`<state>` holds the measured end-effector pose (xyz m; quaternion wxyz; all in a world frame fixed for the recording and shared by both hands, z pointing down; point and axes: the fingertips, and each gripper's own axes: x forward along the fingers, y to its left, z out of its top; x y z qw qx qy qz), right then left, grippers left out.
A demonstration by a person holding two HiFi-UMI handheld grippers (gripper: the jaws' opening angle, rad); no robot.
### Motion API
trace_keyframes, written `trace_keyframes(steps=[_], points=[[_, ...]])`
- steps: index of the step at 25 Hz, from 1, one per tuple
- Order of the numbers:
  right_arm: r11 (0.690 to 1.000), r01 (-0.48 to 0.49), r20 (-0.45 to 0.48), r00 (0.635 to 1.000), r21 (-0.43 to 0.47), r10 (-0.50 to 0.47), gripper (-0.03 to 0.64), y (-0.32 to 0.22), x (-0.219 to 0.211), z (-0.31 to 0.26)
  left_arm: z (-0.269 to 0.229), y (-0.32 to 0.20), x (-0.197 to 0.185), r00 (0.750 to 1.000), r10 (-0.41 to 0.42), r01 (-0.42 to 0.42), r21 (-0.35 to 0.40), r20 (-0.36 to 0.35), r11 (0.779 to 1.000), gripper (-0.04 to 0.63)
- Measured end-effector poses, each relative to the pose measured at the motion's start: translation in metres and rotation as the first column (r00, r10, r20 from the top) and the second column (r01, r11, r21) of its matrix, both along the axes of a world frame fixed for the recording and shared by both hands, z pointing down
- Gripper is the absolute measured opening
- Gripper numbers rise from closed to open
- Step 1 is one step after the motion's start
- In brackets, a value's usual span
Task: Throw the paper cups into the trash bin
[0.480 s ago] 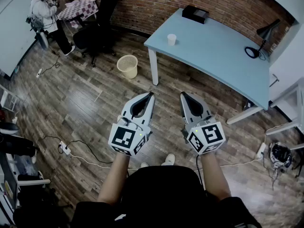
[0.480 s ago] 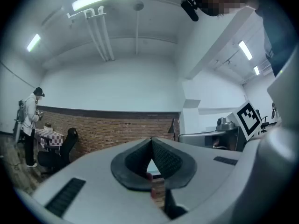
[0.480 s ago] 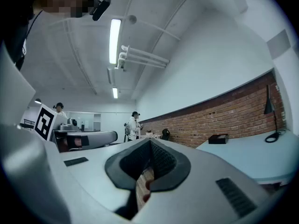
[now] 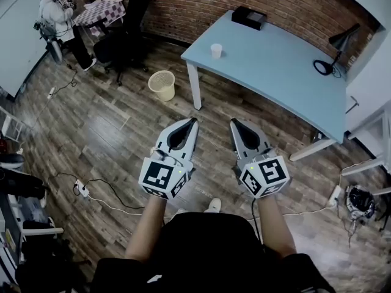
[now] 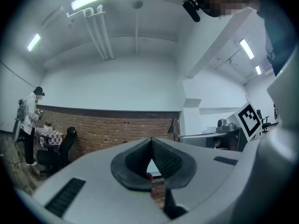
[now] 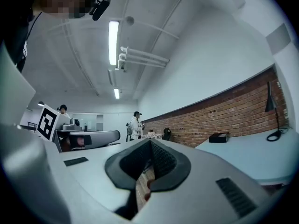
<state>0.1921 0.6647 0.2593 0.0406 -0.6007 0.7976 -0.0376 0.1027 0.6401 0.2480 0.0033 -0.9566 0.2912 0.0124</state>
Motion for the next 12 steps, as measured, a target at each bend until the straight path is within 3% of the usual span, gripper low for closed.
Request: trace_keyframes(steps=[12], points=[[0.999,0.032,0.005,0.999,-0.003,-0.032,0.005,0.002,0.03,0.014,0.011,0.007,0.025,1.0,-0.027,0.027,-0.007,0.01,1.0,0.003]])
